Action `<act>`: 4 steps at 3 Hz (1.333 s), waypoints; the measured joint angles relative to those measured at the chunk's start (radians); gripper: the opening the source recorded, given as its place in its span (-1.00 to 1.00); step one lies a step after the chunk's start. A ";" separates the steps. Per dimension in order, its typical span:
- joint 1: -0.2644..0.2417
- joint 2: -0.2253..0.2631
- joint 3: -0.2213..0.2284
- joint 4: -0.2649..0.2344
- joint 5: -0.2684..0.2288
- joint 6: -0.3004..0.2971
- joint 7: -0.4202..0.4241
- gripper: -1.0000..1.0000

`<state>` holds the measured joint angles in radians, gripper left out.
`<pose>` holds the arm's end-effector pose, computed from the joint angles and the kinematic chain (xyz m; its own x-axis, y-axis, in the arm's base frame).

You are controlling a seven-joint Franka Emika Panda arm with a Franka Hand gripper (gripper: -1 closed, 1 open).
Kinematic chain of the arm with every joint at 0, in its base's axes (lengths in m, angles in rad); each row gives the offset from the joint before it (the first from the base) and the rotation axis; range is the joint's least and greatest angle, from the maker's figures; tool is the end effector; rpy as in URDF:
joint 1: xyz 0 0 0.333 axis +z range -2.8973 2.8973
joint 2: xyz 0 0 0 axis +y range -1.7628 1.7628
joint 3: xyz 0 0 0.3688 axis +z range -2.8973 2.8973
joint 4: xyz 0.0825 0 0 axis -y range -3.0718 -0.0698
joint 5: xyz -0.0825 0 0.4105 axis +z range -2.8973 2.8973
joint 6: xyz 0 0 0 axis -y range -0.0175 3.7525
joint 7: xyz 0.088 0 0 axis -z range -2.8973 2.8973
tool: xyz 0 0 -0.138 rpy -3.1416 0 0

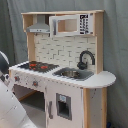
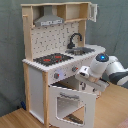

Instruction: Play with the kitchen

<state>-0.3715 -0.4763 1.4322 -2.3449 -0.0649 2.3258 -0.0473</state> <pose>0.2475 0.4550 0.3682 0.4108 0.9117 0.0017 0.7903 -0.3571 0.4979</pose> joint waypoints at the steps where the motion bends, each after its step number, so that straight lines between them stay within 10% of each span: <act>1: 0.055 -0.032 -0.051 0.013 -0.017 -0.073 0.008 1.00; 4: 0.206 -0.157 -0.187 0.044 -0.063 -0.302 0.011 1.00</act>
<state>-0.1651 -0.6338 1.2456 -2.3007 -0.1278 2.0233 -0.0365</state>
